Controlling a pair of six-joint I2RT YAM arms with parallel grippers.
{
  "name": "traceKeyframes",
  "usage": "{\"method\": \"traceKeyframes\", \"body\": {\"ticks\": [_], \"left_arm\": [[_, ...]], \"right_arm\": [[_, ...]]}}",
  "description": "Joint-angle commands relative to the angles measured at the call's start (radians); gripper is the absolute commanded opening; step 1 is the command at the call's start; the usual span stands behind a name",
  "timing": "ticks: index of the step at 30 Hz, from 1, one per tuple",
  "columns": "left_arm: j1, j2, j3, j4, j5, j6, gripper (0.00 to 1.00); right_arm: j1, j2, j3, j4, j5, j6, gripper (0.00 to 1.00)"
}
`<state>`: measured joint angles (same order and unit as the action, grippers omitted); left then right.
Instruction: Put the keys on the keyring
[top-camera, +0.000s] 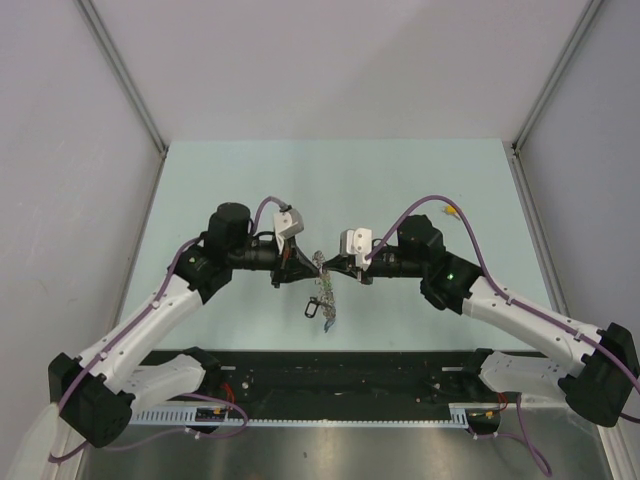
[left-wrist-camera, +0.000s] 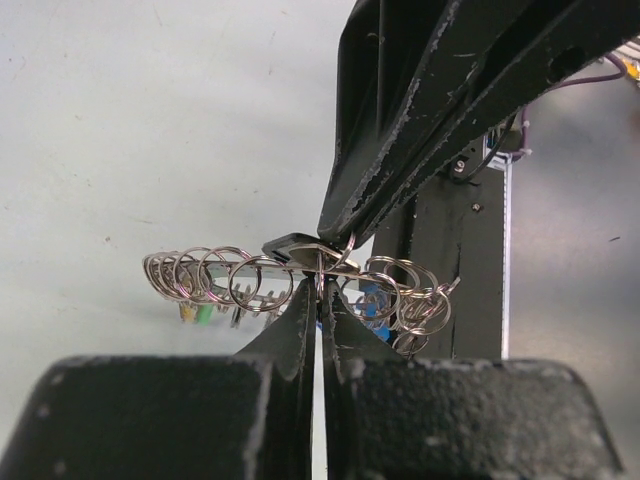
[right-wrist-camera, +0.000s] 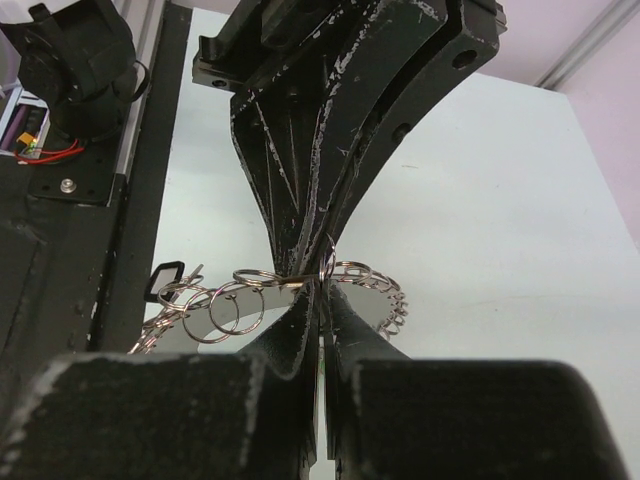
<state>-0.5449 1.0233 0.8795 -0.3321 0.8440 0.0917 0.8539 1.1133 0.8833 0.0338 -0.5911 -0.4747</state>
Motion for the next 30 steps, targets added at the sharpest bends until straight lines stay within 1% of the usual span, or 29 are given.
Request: {"method": "traceKeyframes", "body": {"ticks": [1,3,11,14,17,20,21,24,30], "left_arm": [[0.011,-0.008,0.061,0.065,-0.010,-0.073,0.00],[0.014,-0.011,0.061,0.073,-0.008,-0.086,0.00],[0.026,-0.028,0.049,0.123,-0.014,-0.161,0.01],[0.031,-0.043,0.027,0.168,-0.020,-0.191,0.00],[0.033,-0.060,-0.005,0.221,-0.037,-0.231,0.00],[0.034,-0.092,-0.063,0.324,-0.057,-0.296,0.00],[0.034,-0.098,-0.079,0.391,-0.068,-0.308,0.00],[0.034,-0.124,-0.135,0.480,-0.068,-0.345,0.00],[0.034,-0.137,-0.191,0.539,-0.036,-0.343,0.00]], "right_arm": [[0.010,-0.021,0.043,-0.029,0.014,-0.030,0.00],[0.011,-0.023,0.042,-0.067,0.023,-0.036,0.00],[0.016,-0.015,0.043,-0.095,0.033,-0.048,0.00],[0.019,-0.004,0.042,-0.091,0.027,-0.039,0.00],[0.020,0.006,0.043,-0.069,0.013,-0.018,0.00],[0.020,0.025,0.042,-0.051,0.001,0.007,0.00],[0.022,0.029,0.043,-0.048,-0.009,0.010,0.00],[0.022,0.037,0.043,-0.044,-0.006,0.022,0.00],[0.013,0.046,0.043,0.021,-0.015,0.045,0.00]]}}
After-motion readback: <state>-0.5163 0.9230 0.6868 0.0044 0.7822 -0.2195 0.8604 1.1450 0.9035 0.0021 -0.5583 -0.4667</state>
